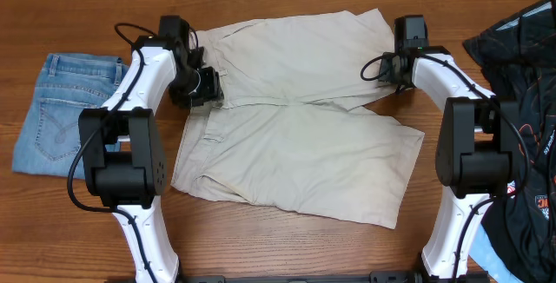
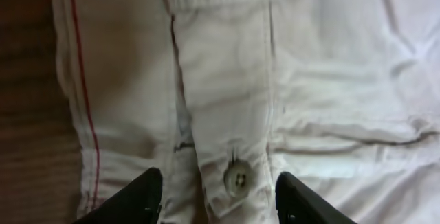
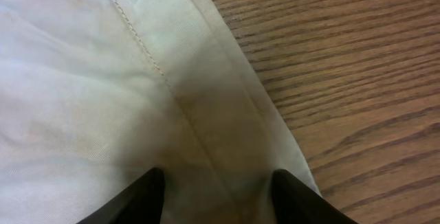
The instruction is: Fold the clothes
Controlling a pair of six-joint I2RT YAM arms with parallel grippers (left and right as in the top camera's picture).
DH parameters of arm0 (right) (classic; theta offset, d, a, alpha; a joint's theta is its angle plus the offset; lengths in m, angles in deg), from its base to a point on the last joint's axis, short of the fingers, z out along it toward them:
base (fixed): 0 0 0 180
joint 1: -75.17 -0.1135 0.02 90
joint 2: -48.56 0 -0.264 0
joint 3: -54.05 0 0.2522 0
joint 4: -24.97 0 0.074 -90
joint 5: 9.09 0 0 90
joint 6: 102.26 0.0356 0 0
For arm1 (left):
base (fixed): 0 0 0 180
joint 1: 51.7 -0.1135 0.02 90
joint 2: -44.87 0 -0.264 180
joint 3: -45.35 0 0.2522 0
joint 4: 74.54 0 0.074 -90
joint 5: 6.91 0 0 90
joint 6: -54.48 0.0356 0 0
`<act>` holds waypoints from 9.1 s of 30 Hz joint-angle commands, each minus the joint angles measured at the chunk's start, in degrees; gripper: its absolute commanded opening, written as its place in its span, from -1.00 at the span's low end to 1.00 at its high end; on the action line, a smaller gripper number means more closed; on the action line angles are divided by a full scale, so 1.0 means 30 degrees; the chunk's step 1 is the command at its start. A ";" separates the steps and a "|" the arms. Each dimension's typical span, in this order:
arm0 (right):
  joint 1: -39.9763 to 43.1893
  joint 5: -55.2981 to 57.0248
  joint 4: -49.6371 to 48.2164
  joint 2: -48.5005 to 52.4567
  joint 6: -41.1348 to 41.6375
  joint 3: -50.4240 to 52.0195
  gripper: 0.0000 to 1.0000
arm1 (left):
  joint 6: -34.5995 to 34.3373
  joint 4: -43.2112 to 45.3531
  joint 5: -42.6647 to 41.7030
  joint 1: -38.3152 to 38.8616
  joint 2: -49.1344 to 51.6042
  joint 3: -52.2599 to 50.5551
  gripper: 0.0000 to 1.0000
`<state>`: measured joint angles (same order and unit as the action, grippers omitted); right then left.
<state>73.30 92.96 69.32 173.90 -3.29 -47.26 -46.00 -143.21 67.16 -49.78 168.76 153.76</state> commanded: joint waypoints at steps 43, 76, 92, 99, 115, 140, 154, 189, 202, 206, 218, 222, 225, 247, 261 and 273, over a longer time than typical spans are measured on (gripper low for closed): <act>0.0685 -0.2630 1.3260 -0.6273 0.3031 0.1756 0.54 | 0.0940 -0.1180 -0.3927 -0.1851 -0.1304 -0.0597 -0.92; 0.2011 -0.2790 0.9872 -0.6280 0.3453 0.6309 0.56 | -0.1224 -0.1734 0.4175 -0.1858 -0.1231 -0.0321 -0.62; 0.2011 -0.3184 1.1460 -1.2189 0.2790 0.4495 0.62 | -0.2113 -0.9005 0.6929 -0.1843 -0.1923 0.7104 0.15; 0.2004 -0.4728 1.3194 -1.5110 0.2361 0.4503 0.70 | -0.2084 -1.0047 0.7380 -0.1151 -0.3934 0.7089 0.14; 0.0525 -0.5413 1.5642 -1.8979 0.2885 0.5224 0.72 | -0.3424 -0.8794 0.7956 0.1472 -1.2400 -0.0481 0.16; -0.3373 -1.1089 1.0251 -1.9744 1.0506 1.8170 0.72 | -0.6025 -0.3395 0.5224 -0.2688 -1.7092 -1.3690 0.49; -0.3322 -1.1832 0.5537 -1.9700 1.3959 2.1362 0.23 | -0.5945 -0.1894 0.3432 -0.3271 -1.7092 -1.5715 0.50; -0.0954 -1.1344 0.4816 -1.9700 1.3435 2.1354 -0.67 | -0.6164 -0.2790 0.3475 -0.3271 -1.7092 -1.5715 0.50; -0.0954 -1.1555 0.4809 -1.9700 1.3449 2.1354 -0.66 | -0.8524 -0.0102 0.4597 -0.3271 -1.7085 -1.8156 0.76; -0.0954 -1.1562 0.4809 -1.9708 1.3449 2.1354 -0.66 | -0.8531 0.1909 0.4597 -0.3271 -1.7085 -1.9314 0.76; -0.0954 -1.1599 0.4816 -1.9708 1.3449 2.1354 -0.66 | -0.8546 0.6113 0.5799 -0.3271 -1.7085 -2.1165 0.04; -0.0954 -1.1606 0.4816 -1.9708 1.3449 2.1347 -0.66 | -0.8211 0.5960 0.5792 -0.3271 -1.7085 -2.1165 -0.70; -0.0954 -1.1540 0.4830 -1.9708 1.3435 2.1238 -0.67 | -0.8211 0.5486 0.5668 -0.3271 -1.7092 -2.1092 -0.92; -0.0954 -0.7162 1.0236 -2.2105 1.1839 1.4375 -0.70 | -0.5340 -0.6768 0.4014 -0.3279 -2.2447 -1.2611 -0.92; -0.0954 -0.5384 1.4156 -2.6316 1.0907 1.0710 -0.70 | -0.5654 -1.1766 0.3300 -0.3271 -2.7263 -1.0360 -0.91; -0.0962 -0.8182 1.7405 -2.5478 1.0382 1.2568 -0.49 | -0.5654 -1.0018 0.3410 -0.3271 -2.7030 -1.0397 -0.90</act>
<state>70.27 73.33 121.80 97.69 29.47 -12.53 -63.40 -174.08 77.28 -59.31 87.43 121.13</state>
